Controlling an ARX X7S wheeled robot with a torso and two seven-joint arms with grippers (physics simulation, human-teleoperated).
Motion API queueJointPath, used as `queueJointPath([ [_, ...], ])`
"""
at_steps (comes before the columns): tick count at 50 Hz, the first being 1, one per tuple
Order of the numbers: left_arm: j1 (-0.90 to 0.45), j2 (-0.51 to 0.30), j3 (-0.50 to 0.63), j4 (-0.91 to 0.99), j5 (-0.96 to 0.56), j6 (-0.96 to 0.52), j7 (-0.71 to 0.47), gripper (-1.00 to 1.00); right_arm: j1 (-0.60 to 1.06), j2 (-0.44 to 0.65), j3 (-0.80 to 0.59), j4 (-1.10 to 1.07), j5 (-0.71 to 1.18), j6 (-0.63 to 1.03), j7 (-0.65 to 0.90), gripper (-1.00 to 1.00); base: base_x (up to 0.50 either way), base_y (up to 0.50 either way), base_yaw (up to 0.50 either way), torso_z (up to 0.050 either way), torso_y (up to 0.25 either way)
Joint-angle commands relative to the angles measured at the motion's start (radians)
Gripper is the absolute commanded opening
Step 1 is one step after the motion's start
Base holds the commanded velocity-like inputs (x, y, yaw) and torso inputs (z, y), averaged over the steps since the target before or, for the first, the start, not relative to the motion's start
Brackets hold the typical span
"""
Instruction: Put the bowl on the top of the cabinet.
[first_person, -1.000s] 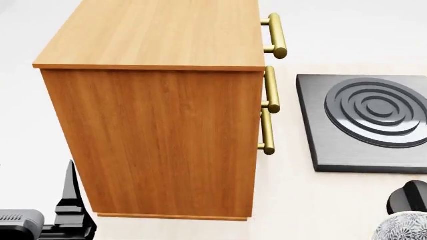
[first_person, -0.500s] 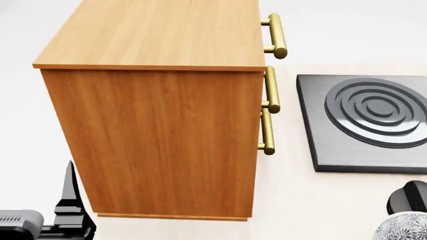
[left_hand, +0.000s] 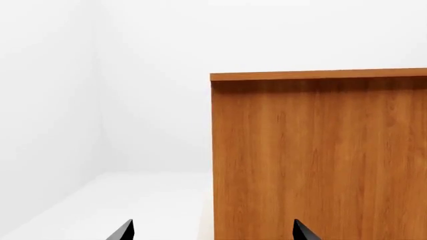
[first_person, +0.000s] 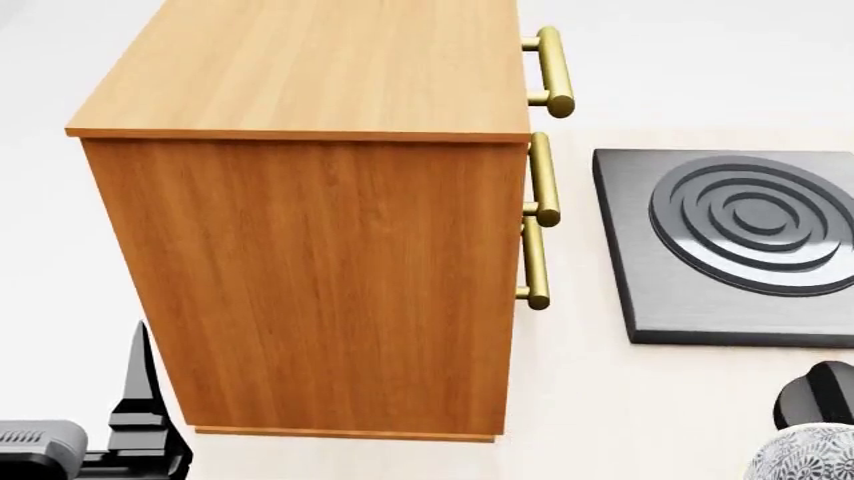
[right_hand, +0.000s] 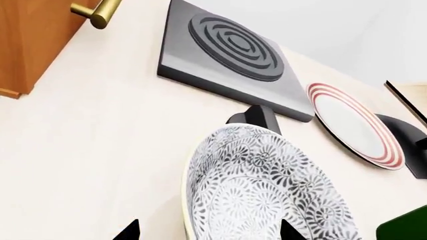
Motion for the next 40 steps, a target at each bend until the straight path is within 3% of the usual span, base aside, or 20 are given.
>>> queueJointPath([
  [1,-0.001,-0.002,0.003,-0.003,-0.003,0.001,-0.003,1.0,0.002,-0.001,-0.008,0.014,-0.007,-0.008,-0.003,1.0,0.0,0.0,0.0,0.0,0.0],
  [40,-0.004,-0.011,0.013,-0.007,-0.011,0.007,-0.014,1.0,0.014,-0.006,-0.035,0.05,-0.028,-0.029,-0.007,1.0,0.0,0.0,0.0,0.0,0.0],
])
